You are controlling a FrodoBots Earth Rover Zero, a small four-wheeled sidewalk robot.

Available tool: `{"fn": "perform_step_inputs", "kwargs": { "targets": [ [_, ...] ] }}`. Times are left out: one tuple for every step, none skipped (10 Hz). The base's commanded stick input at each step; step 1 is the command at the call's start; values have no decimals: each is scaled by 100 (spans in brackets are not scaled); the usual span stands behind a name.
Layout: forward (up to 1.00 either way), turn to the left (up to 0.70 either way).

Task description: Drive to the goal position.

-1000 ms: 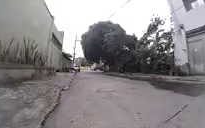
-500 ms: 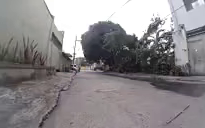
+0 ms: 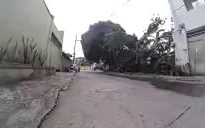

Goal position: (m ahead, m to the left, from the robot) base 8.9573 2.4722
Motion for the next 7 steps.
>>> {"fn": "perform_step_inputs", "kwargs": {
  "targets": [
    [11,0],
    [11,0],
    [11,0],
    [11,0],
    [11,0],
    [11,0],
    [11,0]
  ]
}}
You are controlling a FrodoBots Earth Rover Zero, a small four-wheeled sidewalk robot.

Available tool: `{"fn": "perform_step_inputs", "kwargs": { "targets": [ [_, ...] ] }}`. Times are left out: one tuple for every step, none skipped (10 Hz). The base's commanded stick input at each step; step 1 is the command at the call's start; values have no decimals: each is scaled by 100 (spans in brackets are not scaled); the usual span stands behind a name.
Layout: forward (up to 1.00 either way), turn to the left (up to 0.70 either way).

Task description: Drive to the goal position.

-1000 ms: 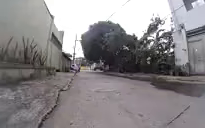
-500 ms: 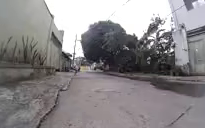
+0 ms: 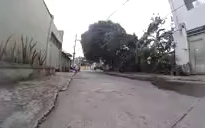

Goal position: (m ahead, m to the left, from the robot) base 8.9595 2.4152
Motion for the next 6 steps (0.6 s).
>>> {"fn": "perform_step_inputs", "kwargs": {
  "targets": [
    [11,0],
    [11,0],
    [11,0],
    [11,0],
    [11,0],
    [11,0]
  ]
}}
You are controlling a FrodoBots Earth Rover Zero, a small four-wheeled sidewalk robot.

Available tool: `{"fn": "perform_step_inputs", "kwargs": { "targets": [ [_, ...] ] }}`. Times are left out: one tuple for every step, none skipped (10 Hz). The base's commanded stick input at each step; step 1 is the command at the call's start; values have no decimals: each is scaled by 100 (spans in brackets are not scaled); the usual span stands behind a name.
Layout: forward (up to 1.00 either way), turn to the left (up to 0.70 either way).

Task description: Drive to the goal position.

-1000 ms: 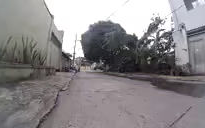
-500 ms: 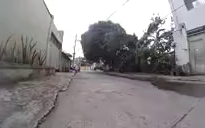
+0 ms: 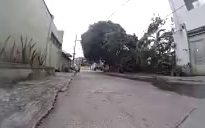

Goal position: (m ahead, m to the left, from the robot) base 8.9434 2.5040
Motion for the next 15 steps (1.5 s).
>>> {"fn": "perform_step_inputs", "kwargs": {
  "targets": [
    [11,0],
    [11,0],
    [11,0],
    [11,0],
    [12,0],
    [11,0],
    [11,0],
    [11,0],
    [11,0],
    [11,0],
    [11,0],
    [11,0],
    [11,0],
    [11,0],
    [11,0]
  ]
}}
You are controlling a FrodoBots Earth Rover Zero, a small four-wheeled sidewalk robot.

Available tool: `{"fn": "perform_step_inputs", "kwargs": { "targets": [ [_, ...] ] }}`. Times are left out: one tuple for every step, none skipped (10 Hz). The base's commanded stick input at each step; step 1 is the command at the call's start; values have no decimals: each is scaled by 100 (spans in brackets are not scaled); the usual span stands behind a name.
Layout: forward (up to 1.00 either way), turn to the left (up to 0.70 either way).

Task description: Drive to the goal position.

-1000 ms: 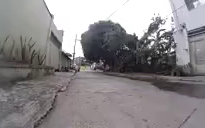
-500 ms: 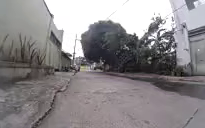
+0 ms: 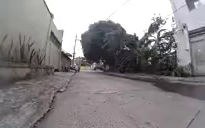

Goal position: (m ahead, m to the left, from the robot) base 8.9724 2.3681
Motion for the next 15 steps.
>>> {"fn": "perform_step_inputs", "kwargs": {
  "targets": [
    [11,0],
    [11,0],
    [11,0],
    [11,0],
    [11,0],
    [11,0],
    [11,0],
    [11,0],
    [11,0],
    [11,0],
    [11,0],
    [11,0],
    [11,0],
    [11,0],
    [11,0]
  ]
}}
